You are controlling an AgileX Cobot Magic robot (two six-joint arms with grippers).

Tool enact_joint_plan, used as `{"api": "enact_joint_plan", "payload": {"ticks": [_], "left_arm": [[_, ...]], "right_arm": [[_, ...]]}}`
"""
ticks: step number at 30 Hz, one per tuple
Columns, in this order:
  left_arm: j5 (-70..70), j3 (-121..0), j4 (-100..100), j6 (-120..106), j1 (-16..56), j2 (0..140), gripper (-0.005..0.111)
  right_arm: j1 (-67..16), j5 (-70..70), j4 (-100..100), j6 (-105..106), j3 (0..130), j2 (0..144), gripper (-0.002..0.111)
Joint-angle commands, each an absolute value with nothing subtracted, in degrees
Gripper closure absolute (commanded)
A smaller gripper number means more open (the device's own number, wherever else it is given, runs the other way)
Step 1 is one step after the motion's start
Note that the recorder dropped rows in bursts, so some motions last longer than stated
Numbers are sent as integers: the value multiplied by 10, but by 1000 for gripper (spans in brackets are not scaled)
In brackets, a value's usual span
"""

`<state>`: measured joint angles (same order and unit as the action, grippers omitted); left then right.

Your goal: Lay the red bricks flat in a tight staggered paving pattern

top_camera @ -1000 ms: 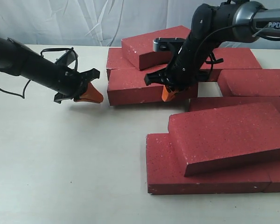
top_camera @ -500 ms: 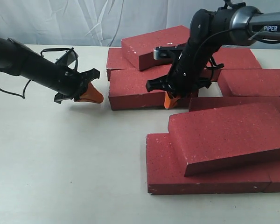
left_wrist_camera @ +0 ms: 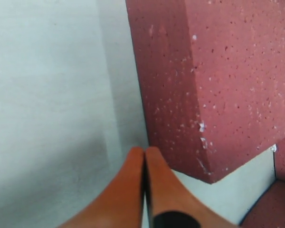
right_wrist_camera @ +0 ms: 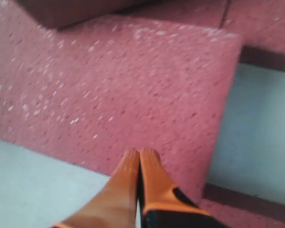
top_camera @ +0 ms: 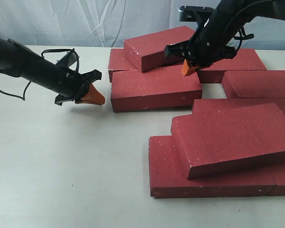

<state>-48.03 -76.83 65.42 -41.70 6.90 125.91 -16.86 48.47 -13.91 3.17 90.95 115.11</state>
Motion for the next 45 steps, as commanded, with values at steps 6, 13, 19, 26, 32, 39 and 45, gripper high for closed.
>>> {"api": "enact_joint_plan", "payload": {"ticks": [6, 13, 19, 26, 32, 39, 45], "left_arm": [[-476, -771, 650, -411, 75, 1253, 107], [-471, -771, 649, -411, 76, 1253, 107], [-452, -771, 652, -411, 76, 1253, 107], [-419, -771, 674, -411, 86, 1253, 107], [-363, -771, 677, -411, 117, 1253, 107], [-314, -771, 690, -411, 155, 1253, 107], [-295, -772, 690, -411, 170, 1253, 107]], "right_arm": [[-147, 373, -129, 14, 911, 1214, 109], [-146, 393, -112, -3, 911, 1262, 109], [-146, 386, -109, -3, 911, 1230, 109], [-146, 359, -105, -3, 911, 1161, 109], [-133, 363, -101, -3, 911, 1127, 109], [-118, 377, -89, -3, 911, 1123, 109], [-118, 379, -89, -3, 911, 1123, 109]]}}
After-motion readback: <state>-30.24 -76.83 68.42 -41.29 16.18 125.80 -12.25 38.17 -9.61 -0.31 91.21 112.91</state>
